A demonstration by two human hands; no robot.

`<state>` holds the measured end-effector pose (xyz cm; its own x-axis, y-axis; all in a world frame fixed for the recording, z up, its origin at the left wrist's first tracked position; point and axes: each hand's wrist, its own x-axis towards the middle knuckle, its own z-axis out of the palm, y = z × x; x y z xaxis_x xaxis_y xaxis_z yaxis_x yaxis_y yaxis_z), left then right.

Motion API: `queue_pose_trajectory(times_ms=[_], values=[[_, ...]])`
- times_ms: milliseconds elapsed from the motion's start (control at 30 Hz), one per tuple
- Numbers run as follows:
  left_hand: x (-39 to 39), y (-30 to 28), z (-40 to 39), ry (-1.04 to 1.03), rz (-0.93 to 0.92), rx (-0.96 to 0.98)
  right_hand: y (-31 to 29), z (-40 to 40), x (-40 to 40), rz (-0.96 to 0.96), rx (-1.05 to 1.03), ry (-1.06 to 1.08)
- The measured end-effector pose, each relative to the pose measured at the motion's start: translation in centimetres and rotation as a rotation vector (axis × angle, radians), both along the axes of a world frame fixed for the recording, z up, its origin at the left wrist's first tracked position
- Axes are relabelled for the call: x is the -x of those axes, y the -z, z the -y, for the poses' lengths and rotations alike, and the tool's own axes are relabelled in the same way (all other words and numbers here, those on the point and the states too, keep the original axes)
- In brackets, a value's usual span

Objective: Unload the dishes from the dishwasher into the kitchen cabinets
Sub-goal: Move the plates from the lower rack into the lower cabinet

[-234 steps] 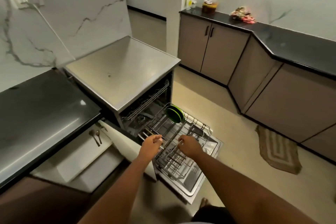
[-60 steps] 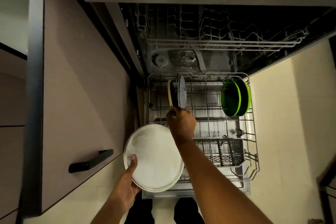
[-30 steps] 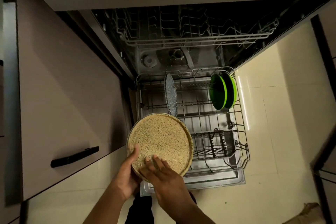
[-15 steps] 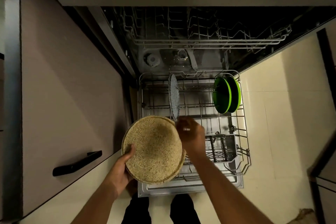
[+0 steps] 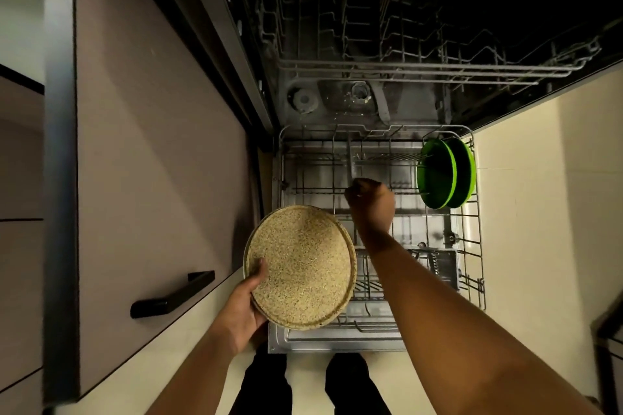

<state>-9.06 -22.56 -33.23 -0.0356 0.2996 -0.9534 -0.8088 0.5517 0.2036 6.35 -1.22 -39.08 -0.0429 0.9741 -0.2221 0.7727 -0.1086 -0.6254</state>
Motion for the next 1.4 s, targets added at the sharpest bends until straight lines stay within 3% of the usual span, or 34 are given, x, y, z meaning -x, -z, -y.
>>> queue_pose_trajectory(times_ms=[200,300,433,700,800,1233,1400], values=[[-0.5,-0.4,-0.9,-0.005,0.008,-0.016,-4.4,1.1,-5.6,-0.251,0.004,0.172],[-1.1,-0.4,-1.6,0.014,-0.005,-0.040,-7.2,3.2,-7.3,-0.334,0.018,0.119],[-2.4,-1.0,-2.4,0.049,-0.010,-0.049,-10.2,8.0,-8.6,-0.121,-0.079,-0.139],[-5.6,-2.2,-3.2,0.157,-0.002,-0.054,-10.5,17.5,-8.2,-0.156,-0.045,-0.349],[-6.8,-2.6,-3.6,0.216,0.015,-0.078,-9.7,19.7,-7.7,-0.090,-0.116,-0.462],[-8.6,-3.2,-1.5,0.047,0.094,-0.104,-9.4,21.9,-6.9,0.005,-0.268,-0.495],[-8.3,-3.2,-0.8,0.154,0.131,-0.096,-9.3,22.6,-5.6,0.077,-0.262,-0.491]])
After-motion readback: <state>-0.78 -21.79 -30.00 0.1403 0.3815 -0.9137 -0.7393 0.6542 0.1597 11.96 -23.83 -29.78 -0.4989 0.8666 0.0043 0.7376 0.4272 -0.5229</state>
